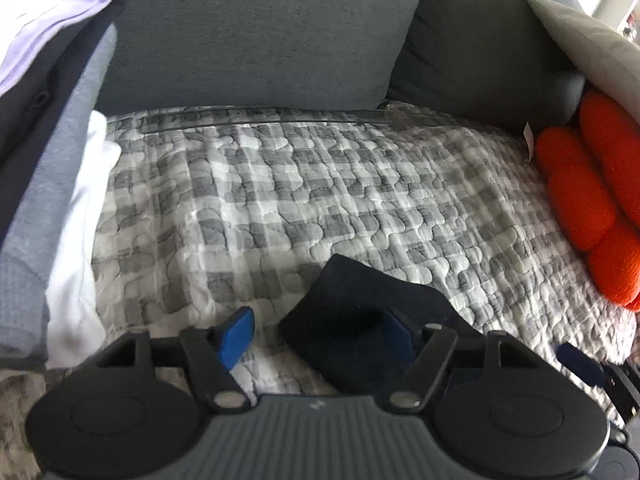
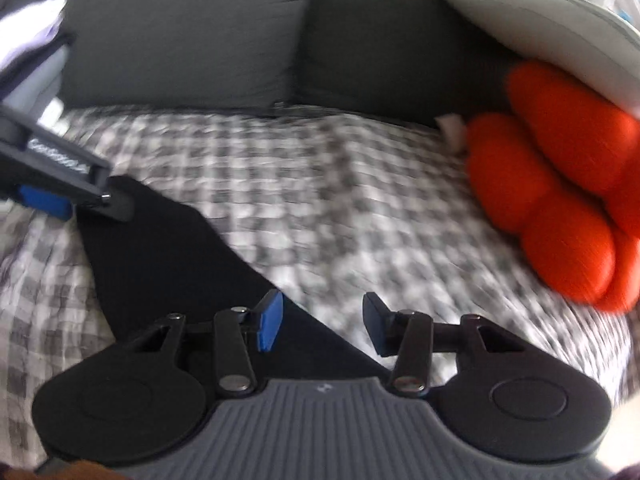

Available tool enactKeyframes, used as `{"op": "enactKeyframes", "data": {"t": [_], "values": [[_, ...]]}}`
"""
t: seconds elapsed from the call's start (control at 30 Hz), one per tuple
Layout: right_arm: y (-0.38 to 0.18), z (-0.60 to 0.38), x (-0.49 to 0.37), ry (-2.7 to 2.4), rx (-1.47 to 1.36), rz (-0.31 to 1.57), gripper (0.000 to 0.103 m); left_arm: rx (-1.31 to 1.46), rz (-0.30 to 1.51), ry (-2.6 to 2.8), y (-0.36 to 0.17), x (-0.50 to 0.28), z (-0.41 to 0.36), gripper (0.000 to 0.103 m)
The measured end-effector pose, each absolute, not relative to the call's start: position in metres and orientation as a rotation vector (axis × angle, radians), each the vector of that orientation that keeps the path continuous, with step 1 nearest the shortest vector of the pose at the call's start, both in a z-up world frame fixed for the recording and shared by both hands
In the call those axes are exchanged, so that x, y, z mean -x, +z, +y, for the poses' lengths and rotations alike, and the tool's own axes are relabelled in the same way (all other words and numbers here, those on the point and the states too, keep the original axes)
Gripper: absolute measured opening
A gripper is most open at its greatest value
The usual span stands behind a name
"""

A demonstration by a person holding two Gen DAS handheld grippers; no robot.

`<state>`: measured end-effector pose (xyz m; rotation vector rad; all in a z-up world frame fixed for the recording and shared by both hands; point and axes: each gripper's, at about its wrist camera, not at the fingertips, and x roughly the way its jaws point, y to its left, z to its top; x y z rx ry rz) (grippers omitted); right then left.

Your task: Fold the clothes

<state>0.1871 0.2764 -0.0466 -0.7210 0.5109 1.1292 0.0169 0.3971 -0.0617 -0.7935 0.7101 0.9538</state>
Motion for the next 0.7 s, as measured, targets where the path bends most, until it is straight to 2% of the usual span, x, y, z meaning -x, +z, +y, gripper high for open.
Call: {"op": "enactKeyframes", "data": {"t": [0.07, 0.1, 0.13, 0.17, 0.2, 0.3, 0.47, 0.67, 0.7], "values": [[-0.057, 0.292, -0.184, 1.154, 0.757, 0.524, 0.046, 0.739, 0.716, 0.961, -0.066, -0.021, 0.396, 0.063], [-0.061, 0.295, -0.183, 1.164, 0.762, 0.523, 0.037, 0.711, 0.712, 0.966, -0.067, -0.023, 0.394, 0.053], [-0.065, 0.298, -0.181, 1.175, 0.768, 0.521, 0.03, 0.707, 0.702, 0.965, -0.066, -0.023, 0.394, 0.05], [-0.064, 0.297, -0.18, 1.21, 0.76, 0.524, 0.006, 0.722, 0.677, 0.949, -0.065, -0.021, 0.394, 0.035], [-0.065, 0.298, -0.175, 1.223, 0.79, 0.492, 0.004, 0.738, 0.651, 0.931, -0.063, -0.02, 0.395, 0.02], [-0.06, 0.296, -0.169, 1.231, 0.797, 0.426, 0.002, 0.761, 0.535, 0.885, -0.051, -0.014, 0.393, 0.017], [-0.038, 0.297, -0.181, 1.142, 0.639, 0.351, 0.002, 0.757, 0.37, 0.911, -0.024, -0.001, 0.385, 0.017], [-0.067, 0.324, -0.179, 1.03, 0.754, 0.386, 0.002, 0.728, 0.45, 1.009, -0.038, -0.011, 0.397, 0.018], [-0.076, 0.328, -0.178, 1.008, 0.781, 0.398, 0.003, 0.724, 0.446, 1.023, -0.037, -0.01, 0.399, 0.022]]}}
